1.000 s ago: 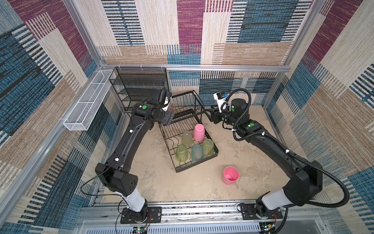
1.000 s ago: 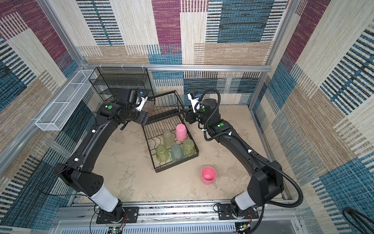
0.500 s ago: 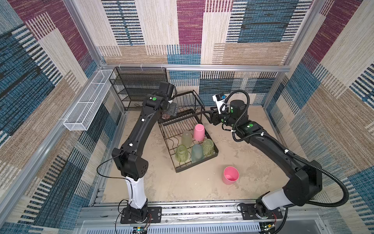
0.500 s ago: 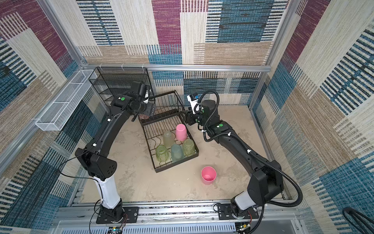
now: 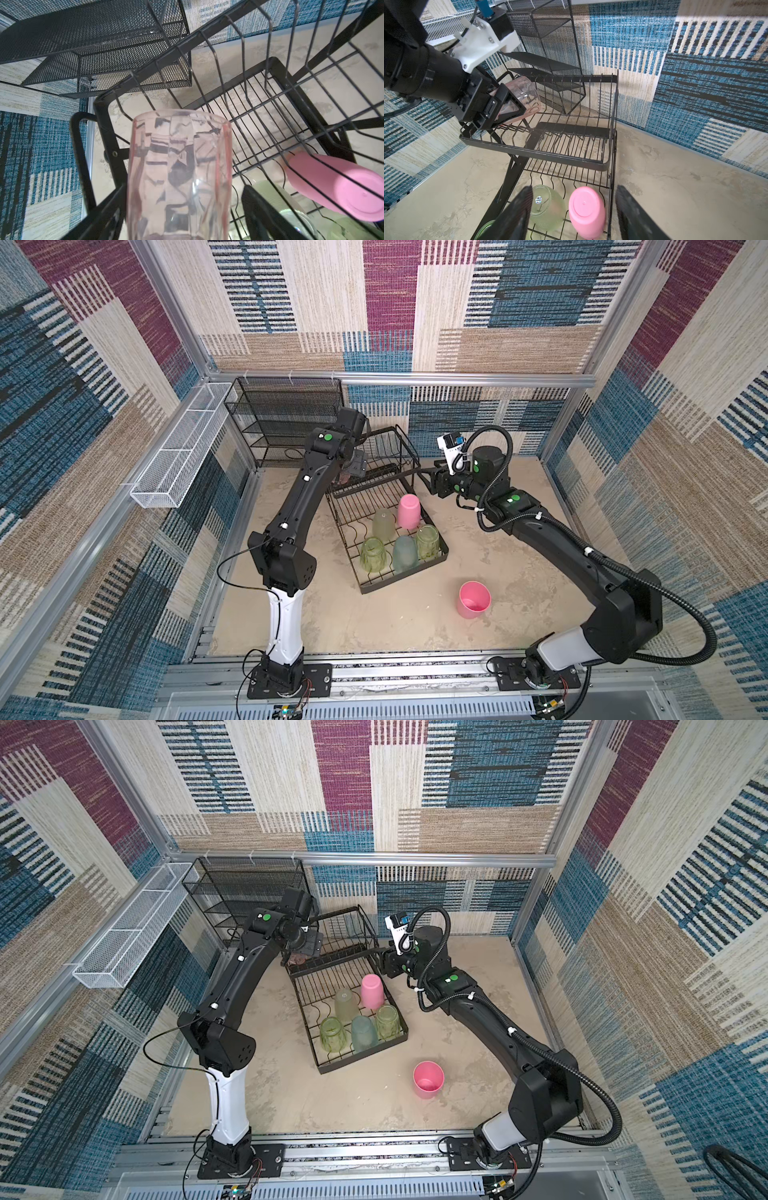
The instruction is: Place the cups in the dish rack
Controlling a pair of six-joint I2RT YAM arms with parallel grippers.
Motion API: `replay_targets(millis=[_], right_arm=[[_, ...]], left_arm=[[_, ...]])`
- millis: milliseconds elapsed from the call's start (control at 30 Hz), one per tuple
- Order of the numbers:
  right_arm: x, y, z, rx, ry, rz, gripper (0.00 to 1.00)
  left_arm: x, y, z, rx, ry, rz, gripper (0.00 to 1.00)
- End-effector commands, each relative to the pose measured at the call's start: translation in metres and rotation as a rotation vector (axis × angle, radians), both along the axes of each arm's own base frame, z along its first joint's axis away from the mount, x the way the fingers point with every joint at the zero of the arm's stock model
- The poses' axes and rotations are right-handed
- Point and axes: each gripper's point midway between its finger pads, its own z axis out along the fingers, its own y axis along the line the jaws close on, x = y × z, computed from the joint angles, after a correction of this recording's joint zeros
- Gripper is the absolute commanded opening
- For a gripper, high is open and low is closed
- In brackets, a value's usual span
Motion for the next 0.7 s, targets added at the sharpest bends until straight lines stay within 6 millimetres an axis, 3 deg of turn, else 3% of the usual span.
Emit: replay_targets(millis=[0, 300, 667], right_arm=[[0.001, -0.001, 0.006, 0.01, -0.021, -0.006, 0.66], [0.001, -0.002, 0.006, 0.011, -0.02, -0.014, 0.67], [0.002, -0.003, 0.009, 0.017, -0.022, -0.027, 0.67]], left_arm=[[-0.004, 0.008, -0.01, 0.014, 0.039, 0.043, 0.87], [-0.002, 0.007, -0.019, 0.011, 0.069, 0.047, 0.78], [-0.003, -0.001, 0.016, -0.057, -0.002, 0.0, 0.69]])
